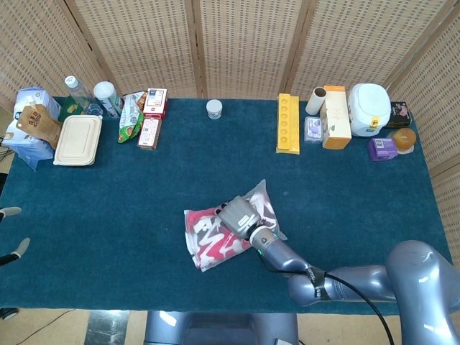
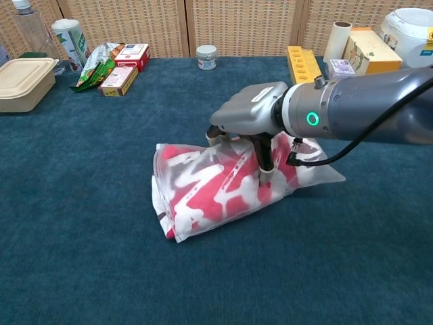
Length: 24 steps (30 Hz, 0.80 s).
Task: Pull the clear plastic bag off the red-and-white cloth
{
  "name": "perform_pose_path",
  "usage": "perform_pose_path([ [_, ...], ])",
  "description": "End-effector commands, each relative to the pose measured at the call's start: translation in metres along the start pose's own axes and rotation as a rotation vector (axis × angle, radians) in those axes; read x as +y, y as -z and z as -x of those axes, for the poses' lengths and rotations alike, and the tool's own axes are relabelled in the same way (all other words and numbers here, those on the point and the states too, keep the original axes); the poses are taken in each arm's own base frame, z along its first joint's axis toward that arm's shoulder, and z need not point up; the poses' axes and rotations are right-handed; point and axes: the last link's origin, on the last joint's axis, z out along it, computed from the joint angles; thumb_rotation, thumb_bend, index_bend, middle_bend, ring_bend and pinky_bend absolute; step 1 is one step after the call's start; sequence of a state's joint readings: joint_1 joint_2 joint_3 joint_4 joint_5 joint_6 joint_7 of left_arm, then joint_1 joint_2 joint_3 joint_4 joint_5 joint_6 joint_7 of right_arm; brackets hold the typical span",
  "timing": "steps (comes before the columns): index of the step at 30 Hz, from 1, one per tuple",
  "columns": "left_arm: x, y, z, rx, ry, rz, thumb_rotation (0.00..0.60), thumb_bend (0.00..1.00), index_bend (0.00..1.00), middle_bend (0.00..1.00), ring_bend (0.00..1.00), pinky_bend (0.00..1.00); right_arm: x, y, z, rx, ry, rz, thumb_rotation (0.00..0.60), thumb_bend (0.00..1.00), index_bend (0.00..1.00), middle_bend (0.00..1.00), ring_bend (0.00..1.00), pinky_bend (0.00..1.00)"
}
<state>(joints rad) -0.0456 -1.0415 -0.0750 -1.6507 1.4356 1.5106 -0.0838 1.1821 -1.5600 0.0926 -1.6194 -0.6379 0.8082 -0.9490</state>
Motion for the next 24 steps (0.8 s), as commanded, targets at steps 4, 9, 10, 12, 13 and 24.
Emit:
perform_pose_path([
  [4,0.006,-0.005,0.004,-0.016,0.005,0.039,0.586,0.24,0.28,0.32,0.21,0.26,0.012,0.001,0.007,0.112,-0.148,-0.006,0.600,0.13,0.72,0.83,0.97,0.89],
  [9,0.015,-0.011,0.003,-0.026,-0.007,0.090,0.590,0.24,0.28,0.32,0.21,0.29,0.031,0.013,0.005,0.139,-0.302,-0.034,0.600,0.14,0.78,0.88,1.00,0.98],
  [10,0.017,-0.012,0.003,-0.030,-0.013,0.101,0.590,0.24,0.28,0.32,0.21,0.30,0.034,0.016,0.004,0.139,-0.328,-0.038,0.600,0.14,0.78,0.88,1.00,0.99],
  [12,0.023,-0.016,0.002,-0.037,-0.029,0.130,0.588,0.24,0.28,0.32,0.21,0.31,0.041,0.022,0.002,0.141,-0.385,-0.047,0.600,0.14,0.78,0.89,1.00,0.99],
  [13,0.029,-0.020,0.001,-0.040,-0.045,0.163,0.587,0.24,0.28,0.32,0.22,0.31,0.045,0.026,0.000,0.138,-0.429,-0.055,0.600,0.14,0.78,0.89,1.00,1.00],
  [24,0.089,-0.060,-0.007,-0.028,-0.160,0.459,0.591,0.24,0.38,0.47,0.37,0.40,0.053,0.047,-0.003,0.111,-0.635,-0.138,0.600,0.15,0.78,0.89,1.00,1.00],
])
